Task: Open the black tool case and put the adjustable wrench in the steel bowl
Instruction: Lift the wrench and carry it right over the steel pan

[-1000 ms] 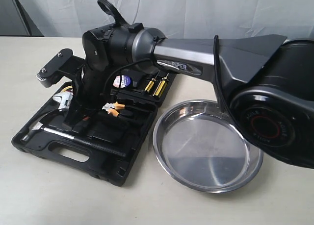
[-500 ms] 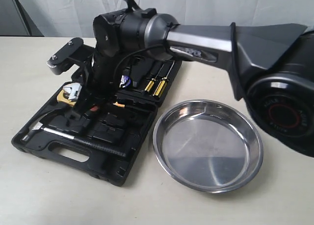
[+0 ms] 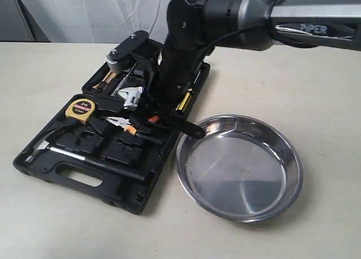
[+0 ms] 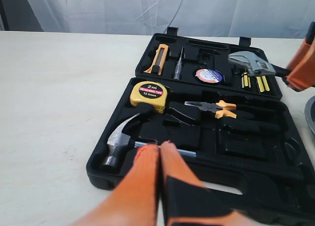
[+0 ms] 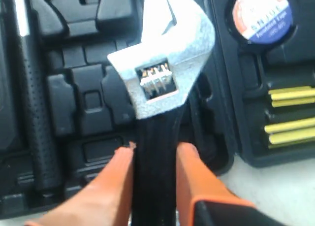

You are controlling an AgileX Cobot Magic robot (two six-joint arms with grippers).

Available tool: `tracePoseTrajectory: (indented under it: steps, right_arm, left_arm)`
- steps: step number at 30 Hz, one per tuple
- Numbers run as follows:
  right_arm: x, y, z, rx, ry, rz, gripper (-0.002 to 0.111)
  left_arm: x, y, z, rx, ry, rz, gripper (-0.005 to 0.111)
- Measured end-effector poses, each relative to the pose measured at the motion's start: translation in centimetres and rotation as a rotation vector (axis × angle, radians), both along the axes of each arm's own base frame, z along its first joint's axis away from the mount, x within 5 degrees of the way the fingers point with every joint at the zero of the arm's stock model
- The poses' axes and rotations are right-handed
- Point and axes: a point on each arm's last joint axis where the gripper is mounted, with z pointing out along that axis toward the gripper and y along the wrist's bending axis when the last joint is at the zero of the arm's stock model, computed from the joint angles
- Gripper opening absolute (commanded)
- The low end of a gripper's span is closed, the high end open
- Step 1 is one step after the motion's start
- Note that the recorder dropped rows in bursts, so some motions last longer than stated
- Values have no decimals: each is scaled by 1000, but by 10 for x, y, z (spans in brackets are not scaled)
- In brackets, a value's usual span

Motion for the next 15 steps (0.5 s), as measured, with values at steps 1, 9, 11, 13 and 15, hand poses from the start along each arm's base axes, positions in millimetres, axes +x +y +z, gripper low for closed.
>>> tracePoseTrajectory:
  steps: [1, 9, 11, 13, 15]
  right_arm:
    - [-2, -7, -2, -2, 2, -14, -1]
    - [-28, -45, -8, 11, 18, -123, -1]
    - [-35, -54, -8, 16, 20, -143, -1]
    - [-40, -62, -8, 20, 22, -164, -1]
    - [-44, -71, -8, 23, 24, -190, -1]
  left_arm:
    - [0, 0, 0, 0, 0, 0, 0]
    - [0, 0, 0, 0, 0, 0, 0]
    - [0, 0, 0, 0, 0, 0, 0]
    - [0, 0, 0, 0, 0, 0, 0]
    - [0, 0, 0, 0, 0, 0, 0]
